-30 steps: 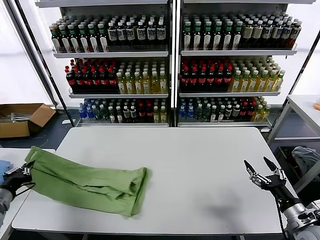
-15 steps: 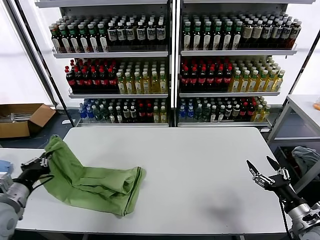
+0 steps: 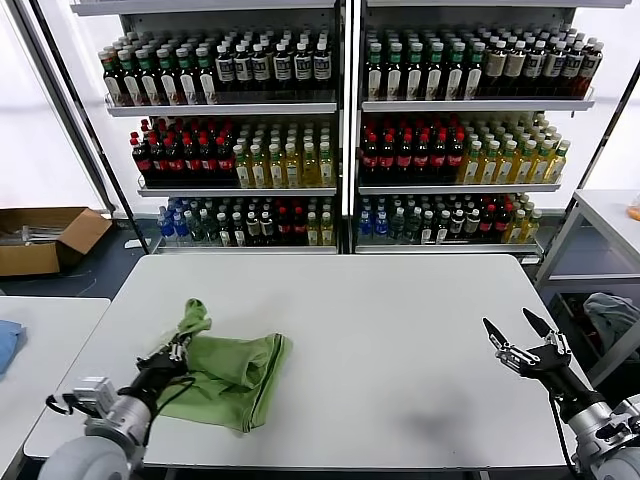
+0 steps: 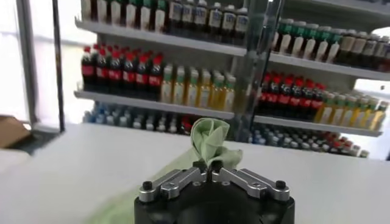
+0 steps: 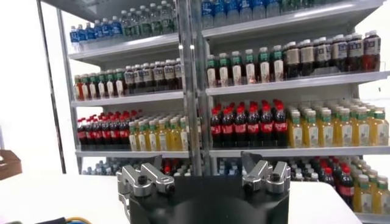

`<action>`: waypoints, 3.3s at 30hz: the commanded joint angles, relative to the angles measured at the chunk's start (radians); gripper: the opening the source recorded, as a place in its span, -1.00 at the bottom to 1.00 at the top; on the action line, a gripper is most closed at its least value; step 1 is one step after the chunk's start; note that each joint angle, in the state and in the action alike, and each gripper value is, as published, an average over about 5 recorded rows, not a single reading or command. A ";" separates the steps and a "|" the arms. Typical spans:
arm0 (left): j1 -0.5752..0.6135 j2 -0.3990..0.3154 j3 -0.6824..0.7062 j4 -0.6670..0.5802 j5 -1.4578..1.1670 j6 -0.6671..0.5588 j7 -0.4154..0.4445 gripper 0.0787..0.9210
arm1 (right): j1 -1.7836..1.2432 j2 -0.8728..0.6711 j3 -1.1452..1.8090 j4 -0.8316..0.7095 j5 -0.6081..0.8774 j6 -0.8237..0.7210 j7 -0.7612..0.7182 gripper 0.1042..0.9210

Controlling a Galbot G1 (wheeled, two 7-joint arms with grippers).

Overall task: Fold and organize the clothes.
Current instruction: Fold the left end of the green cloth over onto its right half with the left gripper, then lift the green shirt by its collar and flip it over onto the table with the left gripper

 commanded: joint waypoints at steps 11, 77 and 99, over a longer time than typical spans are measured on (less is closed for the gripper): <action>-0.002 -0.137 0.304 0.087 0.074 -0.017 -0.021 -0.97 | 0.003 0.014 -0.025 0.014 -0.014 -0.006 0.001 0.76; 0.025 -0.097 0.274 -0.036 0.181 -0.074 -0.012 0.77 | -0.036 0.070 -0.003 0.062 -0.017 -0.003 -0.007 0.76; -0.083 0.260 -0.099 0.348 -0.189 0.073 0.019 0.77 | -0.046 0.077 -0.029 0.085 -0.032 0.000 -0.003 0.76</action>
